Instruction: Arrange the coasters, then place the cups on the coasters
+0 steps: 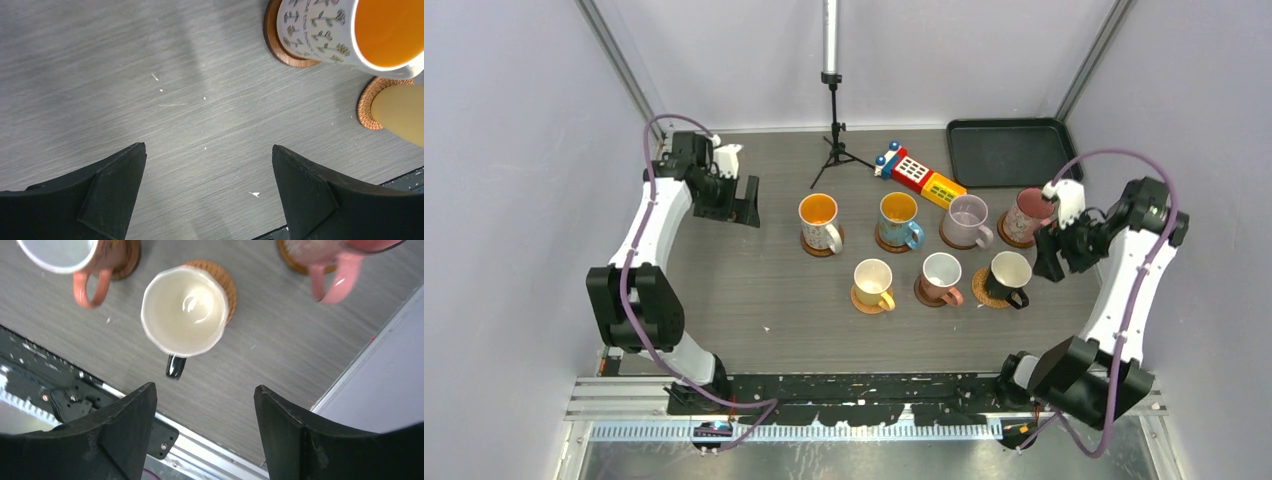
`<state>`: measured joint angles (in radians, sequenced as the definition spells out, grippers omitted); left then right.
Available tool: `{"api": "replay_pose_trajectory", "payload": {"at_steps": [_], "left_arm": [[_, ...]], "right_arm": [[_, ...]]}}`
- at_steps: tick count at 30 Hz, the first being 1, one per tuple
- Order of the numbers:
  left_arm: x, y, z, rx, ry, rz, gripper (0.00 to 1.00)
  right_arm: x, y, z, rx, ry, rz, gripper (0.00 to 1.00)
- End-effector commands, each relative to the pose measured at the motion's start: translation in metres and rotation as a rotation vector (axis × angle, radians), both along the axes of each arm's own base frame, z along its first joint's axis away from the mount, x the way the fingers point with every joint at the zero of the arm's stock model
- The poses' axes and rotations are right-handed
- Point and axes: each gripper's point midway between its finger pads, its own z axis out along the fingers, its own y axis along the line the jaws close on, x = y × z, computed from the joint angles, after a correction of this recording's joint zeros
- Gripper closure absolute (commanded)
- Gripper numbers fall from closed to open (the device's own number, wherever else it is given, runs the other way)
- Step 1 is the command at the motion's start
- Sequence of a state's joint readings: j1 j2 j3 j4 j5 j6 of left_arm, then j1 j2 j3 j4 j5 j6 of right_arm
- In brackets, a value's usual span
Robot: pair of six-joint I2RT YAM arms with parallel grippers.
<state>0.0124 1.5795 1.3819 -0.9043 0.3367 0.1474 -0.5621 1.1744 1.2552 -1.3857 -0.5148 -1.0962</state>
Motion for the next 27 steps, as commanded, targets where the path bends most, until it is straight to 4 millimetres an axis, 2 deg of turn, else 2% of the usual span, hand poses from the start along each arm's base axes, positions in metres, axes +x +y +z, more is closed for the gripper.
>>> {"api": "replay_pose_trajectory", "payload": {"at_steps": [1,4,7,12,15,16,17,18,20,23,27], "left_arm": [[0.014,0.007,0.035,0.043,-0.039,-0.036,0.0],[0.024,0.011,0.057,0.068,-0.031,-0.043,0.0],[0.038,0.017,0.07,0.095,-0.016,-0.006,0.0],[0.059,0.032,0.095,0.161,-0.048,0.055,0.0],[0.066,0.026,0.107,0.139,-0.103,0.052,0.0],[0.065,0.025,0.106,0.136,-0.11,0.05,0.0],[0.064,0.025,0.102,0.138,-0.113,0.048,0.0],[0.062,0.013,0.099,0.145,-0.121,0.015,0.0],[0.056,0.004,0.089,0.176,-0.12,-0.017,0.0],[0.048,-0.003,0.074,0.214,-0.106,-0.04,0.0],[0.044,-0.01,0.069,0.211,-0.112,-0.048,0.0]], "right_arm": [[0.05,0.0,0.036,0.106,-0.045,-0.156,0.22],[0.089,0.006,0.047,0.127,-0.069,-0.211,0.21],[0.128,0.026,0.06,0.141,-0.123,-0.22,0.21],[0.173,0.06,0.072,0.218,-0.147,-0.255,0.21],[0.183,0.074,0.07,0.224,-0.164,-0.24,0.21],[0.184,0.076,0.068,0.211,-0.166,-0.232,0.21],[0.185,0.079,0.065,0.204,-0.16,-0.224,0.21],[0.185,0.081,0.064,0.203,-0.156,-0.219,0.21],[0.187,0.085,0.062,0.204,-0.156,-0.212,0.21],[0.186,0.089,0.061,0.209,-0.156,-0.206,0.21],[0.183,0.09,0.058,0.208,-0.149,-0.204,0.2]]}}
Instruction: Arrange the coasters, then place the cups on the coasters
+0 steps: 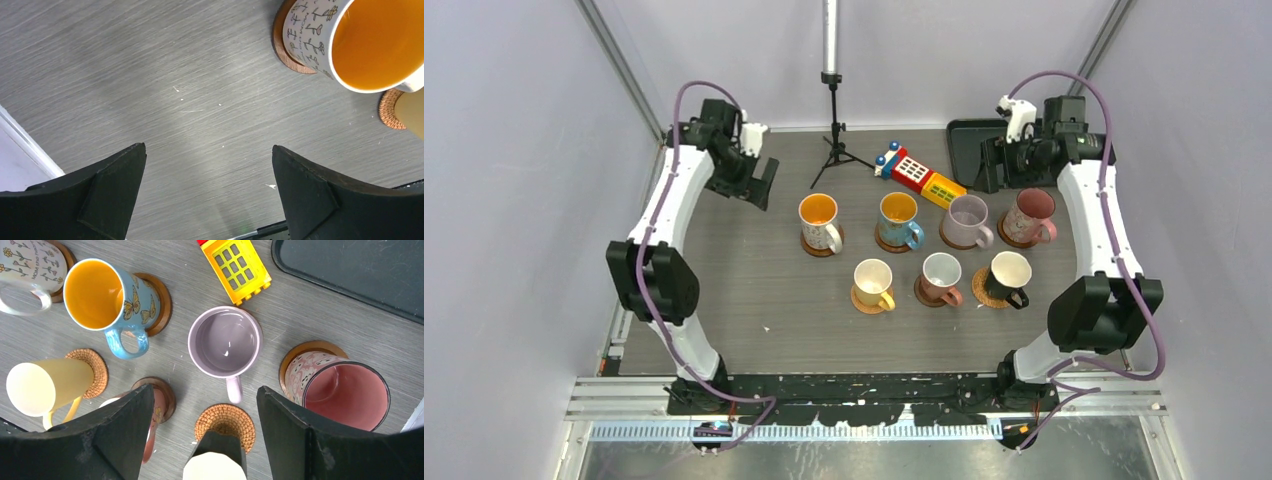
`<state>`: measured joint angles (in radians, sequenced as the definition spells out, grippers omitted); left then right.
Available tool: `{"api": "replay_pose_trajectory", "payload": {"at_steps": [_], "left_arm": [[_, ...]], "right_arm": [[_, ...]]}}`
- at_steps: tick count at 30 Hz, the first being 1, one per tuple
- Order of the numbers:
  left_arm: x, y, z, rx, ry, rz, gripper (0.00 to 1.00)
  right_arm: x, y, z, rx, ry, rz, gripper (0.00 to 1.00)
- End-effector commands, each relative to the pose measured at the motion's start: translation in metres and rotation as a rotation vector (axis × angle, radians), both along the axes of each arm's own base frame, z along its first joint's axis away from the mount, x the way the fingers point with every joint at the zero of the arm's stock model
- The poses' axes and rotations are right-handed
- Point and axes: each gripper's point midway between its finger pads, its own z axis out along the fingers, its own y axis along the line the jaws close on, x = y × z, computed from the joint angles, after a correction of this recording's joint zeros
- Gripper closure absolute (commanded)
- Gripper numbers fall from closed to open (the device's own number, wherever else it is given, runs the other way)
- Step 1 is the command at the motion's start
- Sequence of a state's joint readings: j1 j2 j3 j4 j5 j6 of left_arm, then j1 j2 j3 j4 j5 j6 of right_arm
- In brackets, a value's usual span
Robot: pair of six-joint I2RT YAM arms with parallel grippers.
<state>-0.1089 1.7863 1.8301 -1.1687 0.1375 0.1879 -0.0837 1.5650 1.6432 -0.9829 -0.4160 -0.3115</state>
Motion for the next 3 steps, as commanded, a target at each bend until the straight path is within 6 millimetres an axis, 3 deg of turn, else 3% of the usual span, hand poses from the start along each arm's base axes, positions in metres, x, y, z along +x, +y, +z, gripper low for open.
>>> {"api": "replay_pose_trajectory", "payload": {"at_steps": [1,3], "left_arm": [[0.006,-0.001,0.0224,0.009,-0.116,0.003,0.01],[0.0065,-0.0032,0.0228,0.016,-0.121,-0.003,0.0]], "right_arm": [[0.0046,-0.0002,0.0101,-0.001,-0.05,-0.02,0.2],[0.0044,0.0004,0.0099,0.001,-0.05,-0.019,0.2]]}}
